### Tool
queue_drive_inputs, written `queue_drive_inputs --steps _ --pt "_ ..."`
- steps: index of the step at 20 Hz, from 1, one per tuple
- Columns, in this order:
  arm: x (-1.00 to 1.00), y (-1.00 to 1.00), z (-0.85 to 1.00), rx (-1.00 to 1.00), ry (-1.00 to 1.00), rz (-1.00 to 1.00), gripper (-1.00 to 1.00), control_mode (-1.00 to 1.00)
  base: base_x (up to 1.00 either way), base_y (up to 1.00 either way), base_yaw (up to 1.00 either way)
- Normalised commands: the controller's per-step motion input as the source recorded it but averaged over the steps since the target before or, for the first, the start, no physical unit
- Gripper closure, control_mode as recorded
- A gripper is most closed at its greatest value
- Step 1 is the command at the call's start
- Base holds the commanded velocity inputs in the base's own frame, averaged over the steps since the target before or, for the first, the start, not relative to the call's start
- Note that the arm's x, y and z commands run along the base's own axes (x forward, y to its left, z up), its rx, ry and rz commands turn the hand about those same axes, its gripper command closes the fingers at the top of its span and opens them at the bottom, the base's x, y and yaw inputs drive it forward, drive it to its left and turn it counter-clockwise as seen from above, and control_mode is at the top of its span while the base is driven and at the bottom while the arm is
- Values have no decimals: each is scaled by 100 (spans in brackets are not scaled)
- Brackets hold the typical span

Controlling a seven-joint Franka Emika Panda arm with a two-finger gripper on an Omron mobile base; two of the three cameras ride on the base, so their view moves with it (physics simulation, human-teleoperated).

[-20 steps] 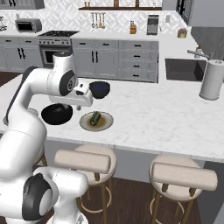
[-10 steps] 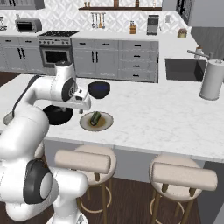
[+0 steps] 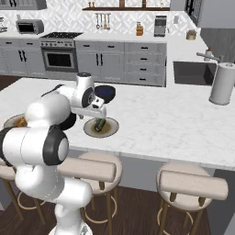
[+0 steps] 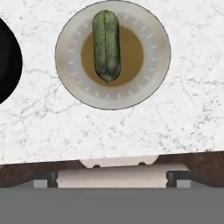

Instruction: Pick the chicken drumstick and cucumber from their plates and place them in the bowl. Then put the bowl in the fridge.

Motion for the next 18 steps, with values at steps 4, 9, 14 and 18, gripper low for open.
queue_drive_inputs --steps 4,9,14,18 --pt "52 -8 -26 1 28 0 -100 -100 0 0 0" --pt "57 0 -39 0 23 0 -100 -100 0 0 0" --pt "57 1 -52 0 10 0 -100 -100 0 0 0" --pt "58 1 -66 0 6 0 -100 -100 0 0 0"
